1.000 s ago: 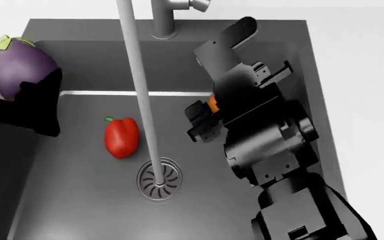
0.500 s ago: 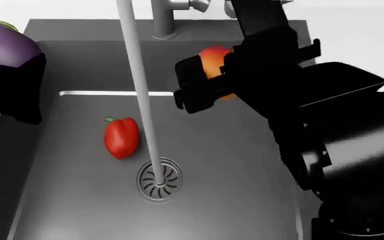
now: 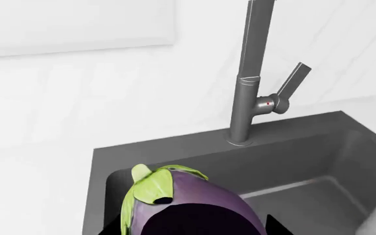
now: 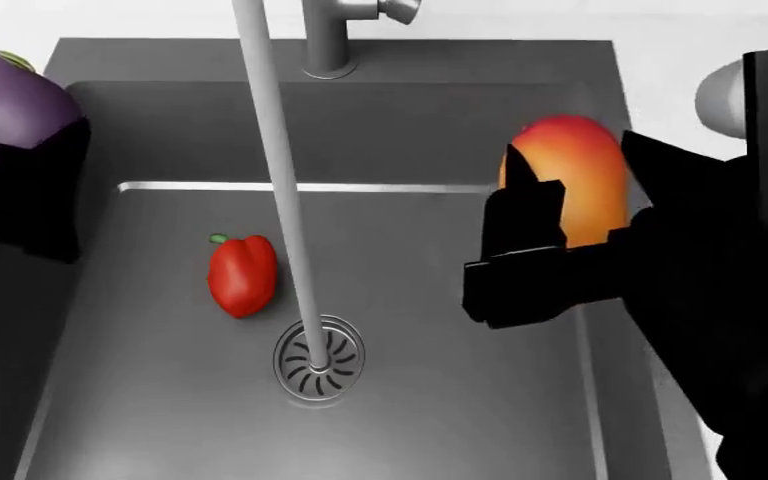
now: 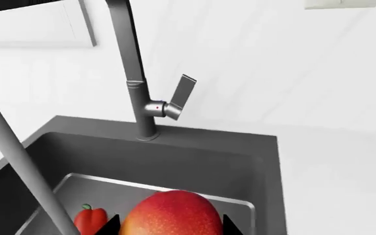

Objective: Pick the eggplants and mangos from the sink and place them in one bowl. Place the bell pepper in the other bowl. Then turn off the sink faucet.

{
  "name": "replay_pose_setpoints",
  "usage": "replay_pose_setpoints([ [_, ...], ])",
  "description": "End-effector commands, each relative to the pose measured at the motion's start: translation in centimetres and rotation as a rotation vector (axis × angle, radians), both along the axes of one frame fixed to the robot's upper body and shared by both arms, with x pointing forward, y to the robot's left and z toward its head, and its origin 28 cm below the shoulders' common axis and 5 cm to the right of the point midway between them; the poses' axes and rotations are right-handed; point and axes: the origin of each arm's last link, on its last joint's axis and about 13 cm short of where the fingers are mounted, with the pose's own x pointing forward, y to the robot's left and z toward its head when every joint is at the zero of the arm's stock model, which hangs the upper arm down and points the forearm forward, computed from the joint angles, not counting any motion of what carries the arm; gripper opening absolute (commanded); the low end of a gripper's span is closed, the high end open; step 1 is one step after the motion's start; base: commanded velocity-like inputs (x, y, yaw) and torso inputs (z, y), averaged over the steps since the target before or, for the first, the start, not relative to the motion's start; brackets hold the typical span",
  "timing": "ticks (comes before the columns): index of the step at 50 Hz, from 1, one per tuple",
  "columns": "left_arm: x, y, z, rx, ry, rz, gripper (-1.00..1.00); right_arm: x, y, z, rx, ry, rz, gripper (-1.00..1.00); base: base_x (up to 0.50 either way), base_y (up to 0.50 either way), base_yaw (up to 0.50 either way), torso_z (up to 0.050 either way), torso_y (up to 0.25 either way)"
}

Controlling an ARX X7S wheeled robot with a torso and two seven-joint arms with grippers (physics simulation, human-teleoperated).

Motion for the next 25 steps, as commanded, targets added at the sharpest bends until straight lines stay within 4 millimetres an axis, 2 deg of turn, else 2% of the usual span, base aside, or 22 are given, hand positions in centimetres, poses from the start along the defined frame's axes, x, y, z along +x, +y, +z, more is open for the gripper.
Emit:
replay_pose_setpoints([
  [1,-0.84,-0.79,-0.34,-0.028,0.002,-0.067,-1.0,-1.02,-0.31,-0.14,-0.042,-0.051,-0.011,-1.0,0.0,0.0,0.0,0.0,0.0],
  [6,-1.12,-0.93,-0.43,-0.026,-0.003,-0.088,-1.0,-0.38,-0.46,-0.51,-0.04,-0.034,-0.018,-1.0,0.0,0.0,0.0,0.0,0.068],
  [25,-0.97,-0.58,-0.29,-0.054,-0.008,-0.071,-1.0,-0.62,-0.73,-0.73,-0.023,-0.029,-0.063,-1.0,0.0,0.0,0.0,0.0,0.2],
])
